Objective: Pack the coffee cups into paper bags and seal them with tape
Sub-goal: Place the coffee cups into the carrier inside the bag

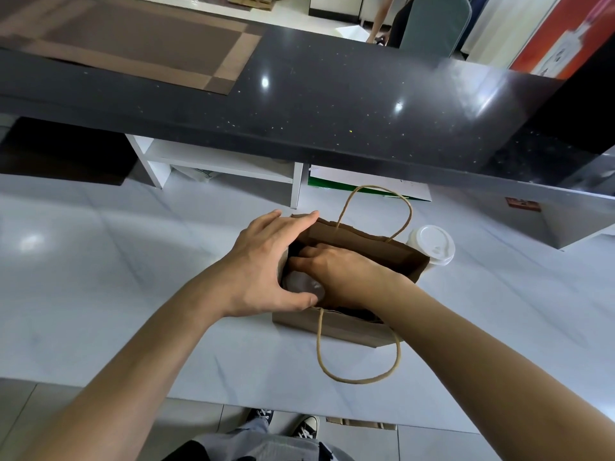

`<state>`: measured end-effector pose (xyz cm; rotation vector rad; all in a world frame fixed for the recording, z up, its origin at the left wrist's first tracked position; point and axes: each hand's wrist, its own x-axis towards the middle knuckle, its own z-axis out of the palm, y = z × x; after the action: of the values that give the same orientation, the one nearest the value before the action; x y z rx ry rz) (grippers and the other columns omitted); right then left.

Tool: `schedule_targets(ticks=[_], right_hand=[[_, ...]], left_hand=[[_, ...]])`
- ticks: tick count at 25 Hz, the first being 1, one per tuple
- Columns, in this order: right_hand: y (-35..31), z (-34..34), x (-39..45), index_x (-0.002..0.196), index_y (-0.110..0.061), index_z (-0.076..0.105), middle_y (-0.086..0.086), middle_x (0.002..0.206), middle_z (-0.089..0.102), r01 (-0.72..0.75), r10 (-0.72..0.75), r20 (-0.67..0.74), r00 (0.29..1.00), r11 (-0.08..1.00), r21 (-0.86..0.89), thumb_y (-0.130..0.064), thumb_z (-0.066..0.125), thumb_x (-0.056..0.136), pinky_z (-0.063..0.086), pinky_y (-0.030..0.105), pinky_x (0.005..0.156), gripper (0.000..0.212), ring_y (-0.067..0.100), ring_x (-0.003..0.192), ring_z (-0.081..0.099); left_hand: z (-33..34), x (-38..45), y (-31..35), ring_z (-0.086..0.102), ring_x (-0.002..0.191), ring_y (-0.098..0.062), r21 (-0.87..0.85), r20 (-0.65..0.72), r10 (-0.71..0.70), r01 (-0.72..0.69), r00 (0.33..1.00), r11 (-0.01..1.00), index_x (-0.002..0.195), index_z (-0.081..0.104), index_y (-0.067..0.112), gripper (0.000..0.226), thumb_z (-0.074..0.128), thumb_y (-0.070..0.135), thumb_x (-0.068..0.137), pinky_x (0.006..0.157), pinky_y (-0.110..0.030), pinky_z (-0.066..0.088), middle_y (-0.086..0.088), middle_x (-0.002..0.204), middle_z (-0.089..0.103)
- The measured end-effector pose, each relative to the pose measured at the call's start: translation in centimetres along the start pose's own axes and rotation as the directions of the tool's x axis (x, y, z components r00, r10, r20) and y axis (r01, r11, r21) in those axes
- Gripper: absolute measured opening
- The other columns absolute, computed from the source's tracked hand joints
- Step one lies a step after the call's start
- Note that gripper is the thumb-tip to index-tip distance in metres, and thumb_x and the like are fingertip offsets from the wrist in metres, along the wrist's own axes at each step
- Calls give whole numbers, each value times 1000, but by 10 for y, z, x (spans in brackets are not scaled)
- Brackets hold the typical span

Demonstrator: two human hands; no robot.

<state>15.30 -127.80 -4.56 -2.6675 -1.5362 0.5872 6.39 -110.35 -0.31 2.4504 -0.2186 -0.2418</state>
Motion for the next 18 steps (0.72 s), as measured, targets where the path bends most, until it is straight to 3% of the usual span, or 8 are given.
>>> schedule_targets(ticks=[7,12,18], right_hand=[[4,5,-16,149,-28,45,-2,141,54,-38,48,-57,997,987,156,-41,71,91,45,39,106,65,21,128,52],[9,-22,-50,144,-35,49,-14,136,59,-72,134,-178,975,945,320,-43,78,85,46,27,105,66,5,124,54],[20,-36,-104,130,-36,63,-18,120,67,-115,335,-367,868,854,508,-34,71,94,54,25,95,36,4,110,63]], left_hand=[[4,2,-3,0,152,-5,39,-24,-4,5,1000,999,157,14,48,106,67,69,68,123,-30,13,26,160,20],[5,4,-3,-2,152,-2,33,-31,-14,15,999,999,157,15,47,100,69,65,75,121,-29,14,26,160,17],[10,5,-4,-1,150,3,-15,-36,-21,21,999,1000,155,19,52,98,52,72,65,120,-27,15,33,155,20]])
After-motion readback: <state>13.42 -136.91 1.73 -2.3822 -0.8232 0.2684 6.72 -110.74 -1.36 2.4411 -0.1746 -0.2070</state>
